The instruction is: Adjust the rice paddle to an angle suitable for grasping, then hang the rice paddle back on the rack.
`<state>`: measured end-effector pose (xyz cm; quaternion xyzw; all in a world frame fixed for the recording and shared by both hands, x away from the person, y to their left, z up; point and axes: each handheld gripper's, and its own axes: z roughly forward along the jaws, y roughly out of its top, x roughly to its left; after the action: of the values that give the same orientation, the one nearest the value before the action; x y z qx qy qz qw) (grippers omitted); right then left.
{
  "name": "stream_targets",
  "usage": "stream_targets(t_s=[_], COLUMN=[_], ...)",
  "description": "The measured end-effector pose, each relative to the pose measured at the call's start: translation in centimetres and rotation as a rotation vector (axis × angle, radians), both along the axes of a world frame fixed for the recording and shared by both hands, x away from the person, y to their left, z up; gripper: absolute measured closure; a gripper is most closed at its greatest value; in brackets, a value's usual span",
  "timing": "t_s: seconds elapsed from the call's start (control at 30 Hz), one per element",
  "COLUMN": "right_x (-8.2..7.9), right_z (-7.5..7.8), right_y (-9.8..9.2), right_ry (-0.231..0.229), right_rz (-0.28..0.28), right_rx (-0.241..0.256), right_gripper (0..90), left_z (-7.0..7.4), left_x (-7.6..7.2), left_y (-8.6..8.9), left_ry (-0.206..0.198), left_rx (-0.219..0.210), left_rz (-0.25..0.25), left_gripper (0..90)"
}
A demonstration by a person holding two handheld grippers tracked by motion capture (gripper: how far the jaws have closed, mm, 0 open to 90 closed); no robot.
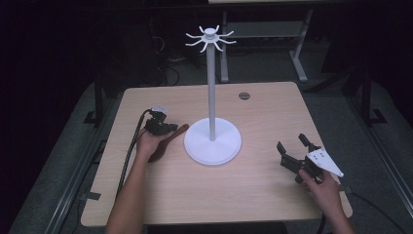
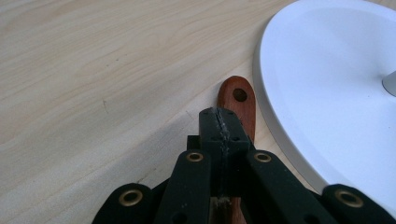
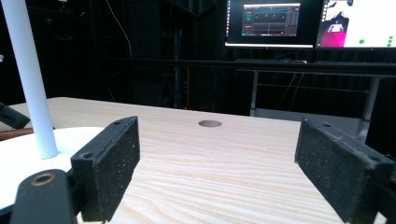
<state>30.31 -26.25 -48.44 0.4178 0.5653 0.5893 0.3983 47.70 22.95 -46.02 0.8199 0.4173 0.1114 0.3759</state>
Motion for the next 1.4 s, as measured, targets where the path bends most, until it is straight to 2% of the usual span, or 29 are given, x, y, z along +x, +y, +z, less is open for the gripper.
stream_targets(t_s=[0.13, 0.3, 0.4, 0.47, 0.57, 0.63, 0.73, 0.83, 0.9, 0.93, 0.97, 1.07, 1.13, 1.2, 1.27, 1.4], right_x=[0.0, 0.0, 0.0, 0.0, 0.0, 0.0, 0.0, 0.0, 0.0, 0.0, 0.0, 0.0, 0.0, 0.0, 0.0, 0.0], right_z=[0.0, 0.0, 0.0, 0.0, 0.0, 0.0, 0.0, 0.0, 0.0, 0.0, 0.0, 0.0, 0.0, 0.0, 0.0, 0.0], right_y=[0.0, 0.0, 0.0, 0.0, 0.0, 0.0, 0.0, 0.0, 0.0, 0.0, 0.0, 0.0, 0.0, 0.0, 0.0, 0.0], right_ry=[0.000, 0.000, 0.001, 0.001, -0.001, 0.000, -0.001, -0.001, -0.001, -0.002, -0.002, -0.003, -0.002, -0.003, -0.003, -0.002], right_rz=[0.000, 0.000, -0.002, -0.001, -0.002, -0.002, -0.002, -0.002, -0.002, -0.002, -0.002, -0.002, -0.002, -0.002, -0.002, -0.001], right_rx=[-0.002, -0.002, -0.003, -0.003, 0.001, 0.001, -0.001, -0.001, 0.002, 0.001, 0.001, 0.001, 0.001, 0.001, 0.002, 0.003], right_gripper=[13.3, 13.3, 13.3, 13.3, 13.3, 13.3, 13.3, 13.3, 13.3, 13.3, 13.3, 13.3, 13.3, 13.3, 13.3, 13.3], left_z=[0.6, 1.7, 2.4, 2.8, 3.7, 4.4, 5.0, 5.5, 5.4, 5.4, 5.4, 5.2, 4.8, 4.4, 4.1, 3.6], left_x=[-0.3, -0.8, -1.2, -1.3, -1.3, -1.1, -0.9, -0.3, 0.1, 0.3, 0.4, 0.9, 1.2, 1.4, 1.6, 1.8], left_y=[0.0, 0.0, -0.1, -0.1, -0.2, -0.2, -0.5, -0.8, -1.2, -1.3, -1.5, -1.8, -2.1, -2.3, -2.5, -2.9], left_ry=[0.008, 0.041, 0.056, 0.087, 0.109, 0.136, 0.165, 0.206, 0.236, 0.243, 0.242, 0.270, 0.292, 0.295, 0.310, 0.332], left_rx=[0.003, 0.048, 0.112, 0.134, 0.168, 0.213, 0.254, 0.314, 0.352, 0.386, 0.398, 0.407, 0.434, 0.457, 0.488, 0.524], left_rz=[0.004, -0.014, -0.028, -0.048, -0.066, -0.091, -0.118, -0.163, -0.190, -0.198, -0.189, -0.200, -0.208, -0.217, -0.236, -0.273], left_gripper=[90.0, 89.2, 83.3, 79.6, 74.2, 71.7, 69.1, 66.0, 62.8, 59.2, 58.0, 53.7, 50.4, 48.3, 46.7, 46.9])
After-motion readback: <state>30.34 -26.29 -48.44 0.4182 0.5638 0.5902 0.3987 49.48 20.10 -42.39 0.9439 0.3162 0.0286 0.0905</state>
